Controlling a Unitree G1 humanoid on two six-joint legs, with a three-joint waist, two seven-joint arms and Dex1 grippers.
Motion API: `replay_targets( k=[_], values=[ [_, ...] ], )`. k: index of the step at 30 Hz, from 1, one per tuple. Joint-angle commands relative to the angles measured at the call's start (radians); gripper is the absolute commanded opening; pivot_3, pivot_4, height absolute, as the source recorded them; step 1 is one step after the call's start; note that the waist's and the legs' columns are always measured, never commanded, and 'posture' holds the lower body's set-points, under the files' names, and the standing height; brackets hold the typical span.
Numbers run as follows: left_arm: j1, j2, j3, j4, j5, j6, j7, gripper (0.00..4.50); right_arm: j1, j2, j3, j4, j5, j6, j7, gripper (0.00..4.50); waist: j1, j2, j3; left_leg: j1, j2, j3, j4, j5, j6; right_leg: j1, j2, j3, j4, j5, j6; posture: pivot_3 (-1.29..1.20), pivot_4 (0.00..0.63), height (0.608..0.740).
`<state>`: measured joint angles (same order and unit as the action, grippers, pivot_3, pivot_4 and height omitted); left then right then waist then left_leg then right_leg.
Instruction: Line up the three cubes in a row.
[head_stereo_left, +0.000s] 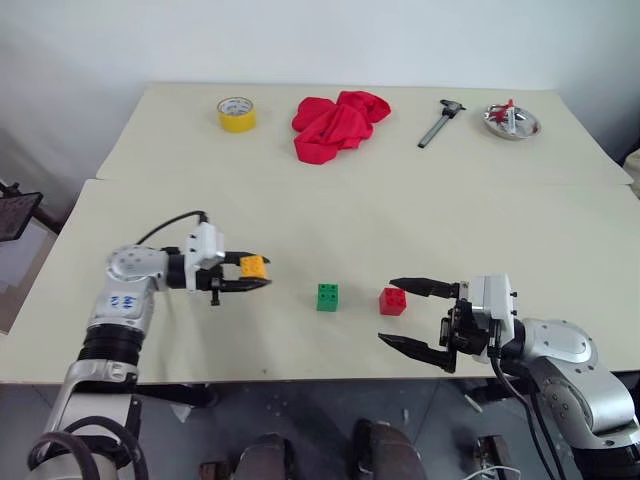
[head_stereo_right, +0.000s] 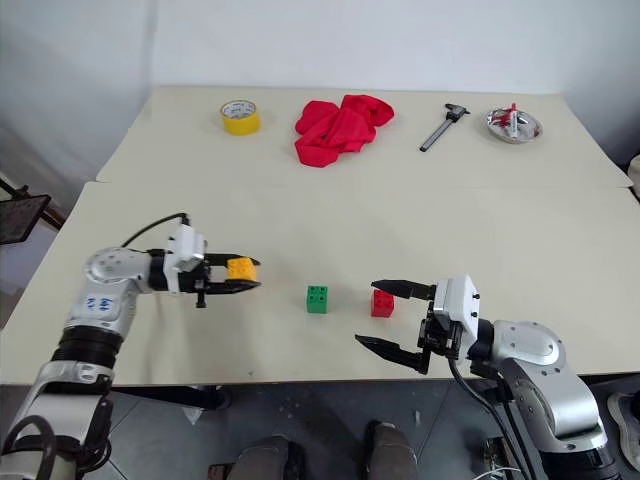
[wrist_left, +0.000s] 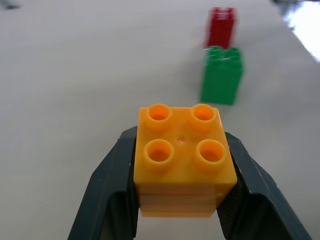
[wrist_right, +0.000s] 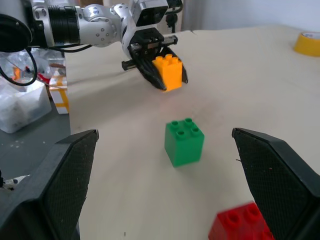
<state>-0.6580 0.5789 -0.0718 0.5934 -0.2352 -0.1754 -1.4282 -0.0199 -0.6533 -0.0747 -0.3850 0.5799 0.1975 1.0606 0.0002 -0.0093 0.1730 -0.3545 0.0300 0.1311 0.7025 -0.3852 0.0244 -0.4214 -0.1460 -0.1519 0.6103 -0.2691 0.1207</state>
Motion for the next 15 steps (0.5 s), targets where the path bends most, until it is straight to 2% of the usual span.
replay_targets(
  k=[1,7,9,11,13,15],
  values=[
    [-0.026,-0.008,-0.023,0.067,0.022,-0.065,-0.057,1.54,0.018,-0.020,-0.036,-0.028,0.017,-0.002,0.011,4.50,-0.005,0.000,0.000,0.000,0.000,0.000,0.000,0.000,0.000,0.000,0.000,0.000,0.000,0.000,0.000,0.00,0.150,0.740],
    [-0.023,-0.001,-0.022,0.107,0.024,-0.084,-0.082,1.54,0.037,-0.028,-0.054,-0.020,0.010,-0.014,0.012,4.50,0.000,0.000,0.000,0.000,0.000,-0.001,0.001,0.000,0.000,0.000,0.000,0.000,0.000,0.000,0.000,0.00,0.150,0.740],
    [-0.018,0.000,-0.026,0.111,0.032,-0.096,-0.083,2.26,0.035,-0.025,-0.051,-0.009,0.007,-0.018,0.014,4.50,0.001,0.000,0.000,0.000,0.000,-0.001,0.001,0.000,0.000,0.000,-0.001,0.000,0.000,0.000,0.000,0.00,0.150,0.740],
    [-0.019,-0.006,-0.010,0.104,0.028,-0.112,-0.052,2.67,0.032,-0.025,-0.049,0.004,0.006,-0.019,0.021,4.50,0.001,0.000,0.000,0.000,0.000,-0.001,0.002,0.000,0.000,0.000,-0.001,0.000,0.000,0.000,0.000,0.00,0.150,0.740],
    [-0.010,0.008,0.023,0.070,0.004,-0.102,-0.025,3.27,0.026,-0.030,-0.053,0.024,0.008,-0.022,0.037,4.50,0.000,0.000,0.000,0.000,0.000,-0.002,0.002,0.000,0.000,0.000,-0.001,0.000,0.000,0.000,0.000,0.00,0.150,0.740],
    [0.002,0.023,0.045,0.042,-0.012,-0.084,-0.016,3.27,0.020,-0.035,-0.057,0.039,0.009,-0.024,0.051,4.50,-0.001,0.000,0.000,0.000,0.000,-0.002,0.002,0.000,0.000,0.000,-0.001,0.000,0.000,0.000,0.000,0.00,0.150,0.740]
  ],
)
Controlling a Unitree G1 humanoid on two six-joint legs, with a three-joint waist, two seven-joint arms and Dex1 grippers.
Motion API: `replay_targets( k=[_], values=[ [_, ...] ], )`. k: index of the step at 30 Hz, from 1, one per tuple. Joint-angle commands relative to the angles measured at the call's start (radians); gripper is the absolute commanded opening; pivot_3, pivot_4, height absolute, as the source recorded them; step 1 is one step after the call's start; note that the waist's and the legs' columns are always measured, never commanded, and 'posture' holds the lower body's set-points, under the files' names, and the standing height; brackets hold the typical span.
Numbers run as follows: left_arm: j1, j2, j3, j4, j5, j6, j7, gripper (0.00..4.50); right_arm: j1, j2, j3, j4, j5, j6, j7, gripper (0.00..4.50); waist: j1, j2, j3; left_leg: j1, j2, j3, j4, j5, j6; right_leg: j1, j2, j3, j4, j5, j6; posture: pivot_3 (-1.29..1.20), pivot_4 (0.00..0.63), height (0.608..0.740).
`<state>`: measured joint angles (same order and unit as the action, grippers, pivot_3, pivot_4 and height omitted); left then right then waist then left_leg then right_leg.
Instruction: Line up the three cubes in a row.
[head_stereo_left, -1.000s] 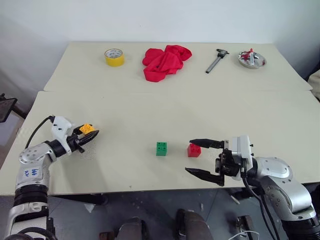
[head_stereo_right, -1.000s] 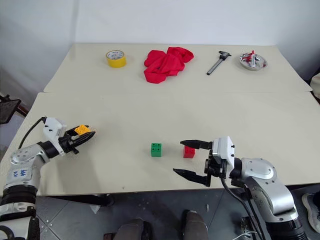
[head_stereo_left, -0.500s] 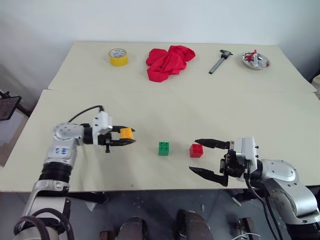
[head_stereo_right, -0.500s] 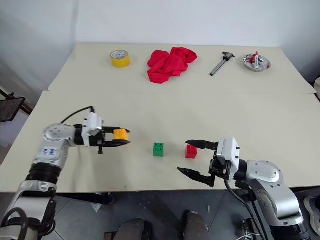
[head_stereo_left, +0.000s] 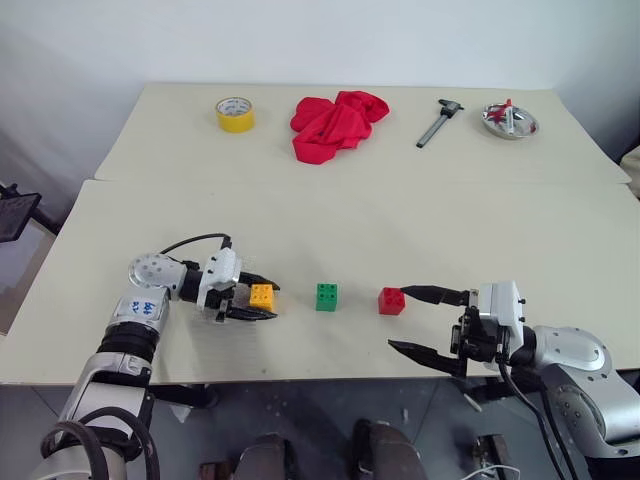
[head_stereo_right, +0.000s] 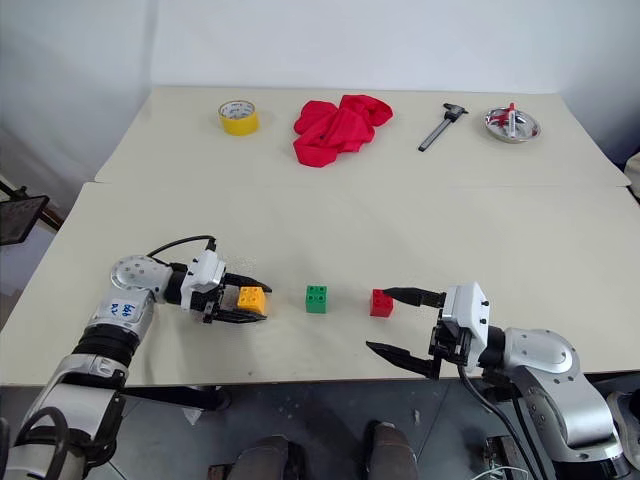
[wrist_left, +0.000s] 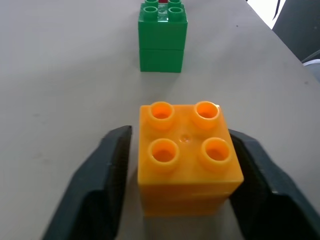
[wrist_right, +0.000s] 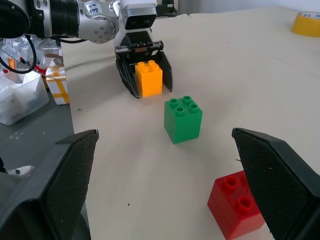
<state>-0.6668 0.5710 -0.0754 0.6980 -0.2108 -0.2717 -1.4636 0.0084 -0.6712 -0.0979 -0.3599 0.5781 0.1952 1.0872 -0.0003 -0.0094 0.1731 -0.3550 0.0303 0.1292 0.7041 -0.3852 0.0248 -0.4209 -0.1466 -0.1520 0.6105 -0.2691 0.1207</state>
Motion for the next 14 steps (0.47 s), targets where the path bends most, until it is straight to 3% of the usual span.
replay_targets(
  k=[1,7,11,14],
  values=[
    [0.026,0.048,0.064,-0.086,-0.046,0.029,0.022,3.27,-0.013,-0.023,-0.038,0.025,0.011,-0.023,0.035,4.50,-0.001,0.000,0.000,0.000,0.000,0.000,0.000,0.000,0.000,0.000,0.000,0.000,0.000,0.000,0.000,0.00,0.150,0.740],
    [0.247,0.240,0.267,-0.374,-0.159,0.191,0.113,3.27,-0.073,-0.130,-0.111,0.107,0.040,-0.011,0.156,4.50,-0.023,0.002,0.001,0.001,0.001,-0.009,-0.002,0.000,0.000,0.000,-0.001,-0.001,0.001,0.000,0.000,0.00,0.150,0.740],
    [0.309,0.271,0.344,-0.457,-0.219,0.297,0.166,3.27,-0.112,-0.177,-0.098,0.165,0.001,-0.050,0.227,4.50,-0.003,0.003,0.002,0.002,0.001,-0.011,0.000,0.000,0.000,0.004,-0.002,-0.002,-0.001,0.000,0.000,0.00,0.150,0.740],
    [0.356,0.301,0.350,-0.484,-0.168,0.276,0.200,3.27,-0.123,-0.157,-0.081,0.207,-0.020,-0.072,0.229,4.50,0.003,0.003,0.002,0.003,0.002,-0.013,0.000,0.000,0.001,0.007,-0.003,-0.004,-0.003,0.000,0.000,0.00,0.150,0.740]
  ],
)
